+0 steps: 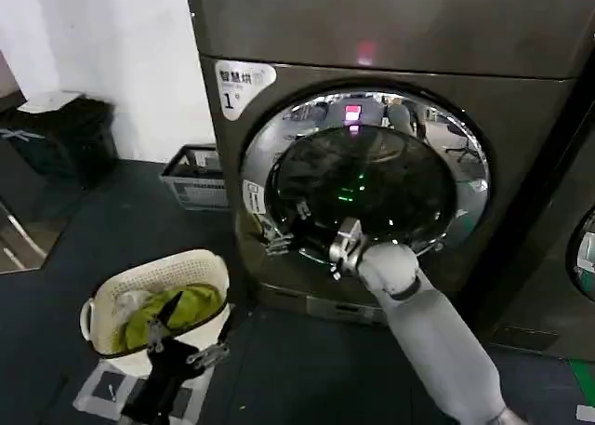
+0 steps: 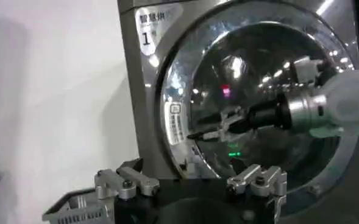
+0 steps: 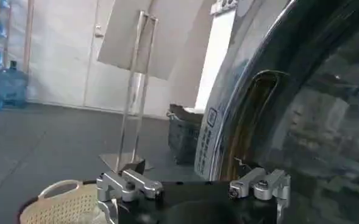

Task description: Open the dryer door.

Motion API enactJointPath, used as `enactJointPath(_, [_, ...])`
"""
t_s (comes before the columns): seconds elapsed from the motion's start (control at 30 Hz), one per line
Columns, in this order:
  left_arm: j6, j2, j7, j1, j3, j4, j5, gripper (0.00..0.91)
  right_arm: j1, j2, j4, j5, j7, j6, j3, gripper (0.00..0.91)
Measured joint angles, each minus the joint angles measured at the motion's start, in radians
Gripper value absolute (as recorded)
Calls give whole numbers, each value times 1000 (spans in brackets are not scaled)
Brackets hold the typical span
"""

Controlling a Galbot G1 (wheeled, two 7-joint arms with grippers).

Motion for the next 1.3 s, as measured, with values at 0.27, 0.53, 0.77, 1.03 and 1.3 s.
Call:
enactJointPath(0.27, [20,-1,0,-2,1,-4,14,907,18,6,-24,29,-2,0,-10,907])
enactJointPath(0.53, [171,4,3,-32,-7,-21,-50,907,24,4,-29,127,-34,3,-36,907])
enactJointPath(0.77, [245,14,6,-61,-29,-31,-125,907,3,-16,1,152,-107,2,-35,907])
enactJointPath(1.03, [266,38,39,-101,-73,1,-207,907,-41,-71,73,238,-244,-4,0,907])
enactJointPath(1.3, [286,81,85,-172,-132,44,-284,907,-104,-154,163,303,-358,-5,30,907])
